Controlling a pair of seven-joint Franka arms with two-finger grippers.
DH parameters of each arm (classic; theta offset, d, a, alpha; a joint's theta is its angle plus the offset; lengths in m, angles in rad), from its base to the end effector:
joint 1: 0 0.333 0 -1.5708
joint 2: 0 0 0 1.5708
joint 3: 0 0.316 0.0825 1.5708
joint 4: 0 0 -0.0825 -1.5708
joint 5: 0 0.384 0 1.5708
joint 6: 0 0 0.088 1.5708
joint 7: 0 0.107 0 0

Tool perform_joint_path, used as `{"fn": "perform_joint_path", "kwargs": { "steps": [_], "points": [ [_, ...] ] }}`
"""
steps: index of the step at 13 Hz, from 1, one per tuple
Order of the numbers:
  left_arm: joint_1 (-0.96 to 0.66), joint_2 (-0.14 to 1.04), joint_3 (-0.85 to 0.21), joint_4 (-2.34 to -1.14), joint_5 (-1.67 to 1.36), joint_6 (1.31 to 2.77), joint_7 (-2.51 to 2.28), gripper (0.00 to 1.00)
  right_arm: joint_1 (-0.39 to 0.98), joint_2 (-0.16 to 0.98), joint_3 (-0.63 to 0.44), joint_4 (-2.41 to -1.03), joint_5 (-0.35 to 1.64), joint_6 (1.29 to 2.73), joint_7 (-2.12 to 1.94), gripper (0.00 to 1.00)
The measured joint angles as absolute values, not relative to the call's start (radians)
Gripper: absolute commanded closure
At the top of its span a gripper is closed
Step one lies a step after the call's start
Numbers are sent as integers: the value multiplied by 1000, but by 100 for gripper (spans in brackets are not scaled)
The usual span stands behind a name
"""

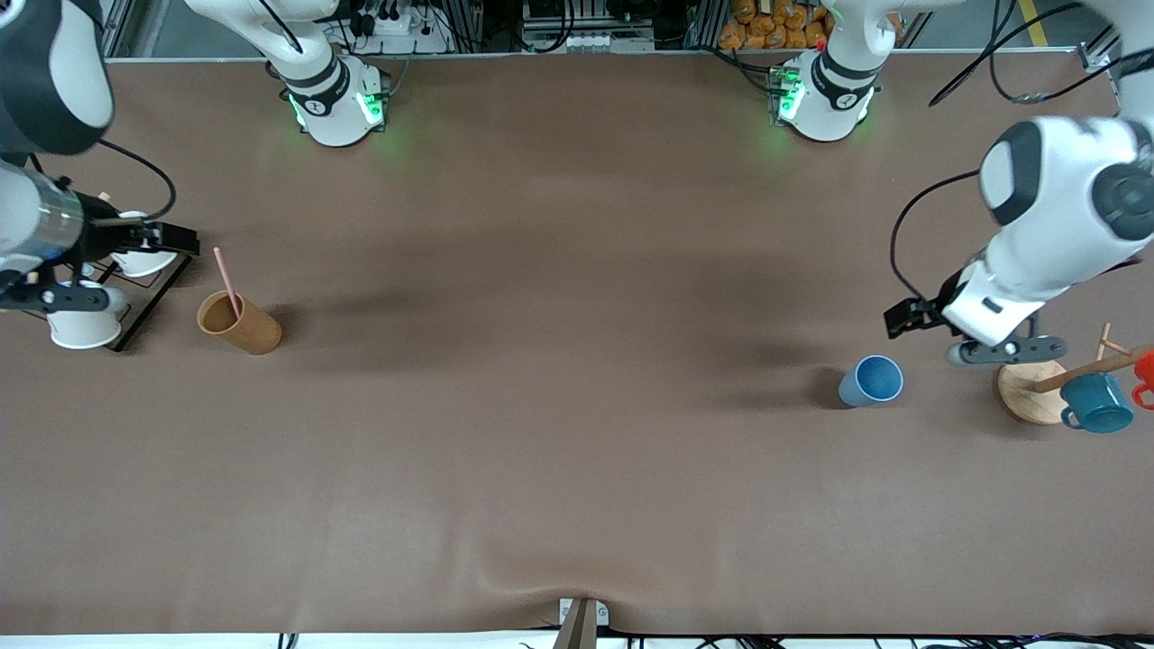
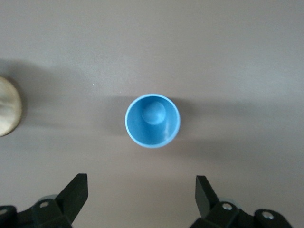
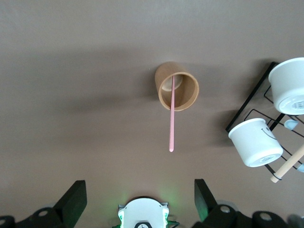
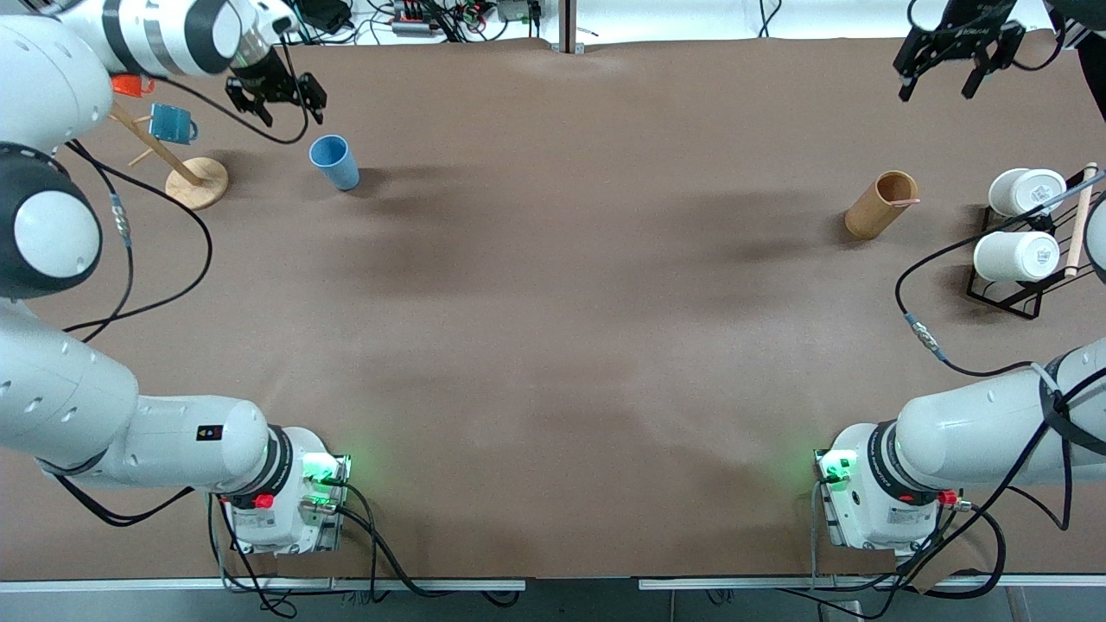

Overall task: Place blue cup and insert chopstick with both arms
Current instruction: 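Reach the left gripper to the blue cup while the right gripper reaches the chopstick, then grasp the blue cup with the left gripper while the right gripper grasps the chopstick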

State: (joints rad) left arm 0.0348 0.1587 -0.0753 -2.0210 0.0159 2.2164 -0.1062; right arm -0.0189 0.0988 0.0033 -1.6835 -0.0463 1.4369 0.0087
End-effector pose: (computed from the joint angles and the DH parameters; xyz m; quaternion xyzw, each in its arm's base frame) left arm 0.5850 -0.0221 0.3766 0.9994 0.0288 0.0186 0.0009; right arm 0.5525 -0.0141 0.5090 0.9848 -0.0110 -0.1719 0.0224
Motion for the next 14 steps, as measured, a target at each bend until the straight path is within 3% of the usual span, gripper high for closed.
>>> {"fn": "perform_joint_path", "kwargs": {
  "steps": [3,5,8,12,14],
  "points": [
    [76,264,-75,-2021,16,2342,-50,0,-30,99,3,-1752,-49,1469,7,0],
    [74,309,-79,-2005,18,2365,-44,6,-58,98,2,-1798,-49,1521,-25,0],
    [75,344,-80,-1969,20,2365,-41,27,-87,97,2,-1874,-49,1582,-60,0],
    [77,393,-79,-1934,22,2365,-39,33,-89,92,3,-1964,-49,1636,-70,0],
    [79,416,-78,-1922,22,2365,-39,52,-93,91,2,-2015,-49,1668,-73,0]
  ]
}}
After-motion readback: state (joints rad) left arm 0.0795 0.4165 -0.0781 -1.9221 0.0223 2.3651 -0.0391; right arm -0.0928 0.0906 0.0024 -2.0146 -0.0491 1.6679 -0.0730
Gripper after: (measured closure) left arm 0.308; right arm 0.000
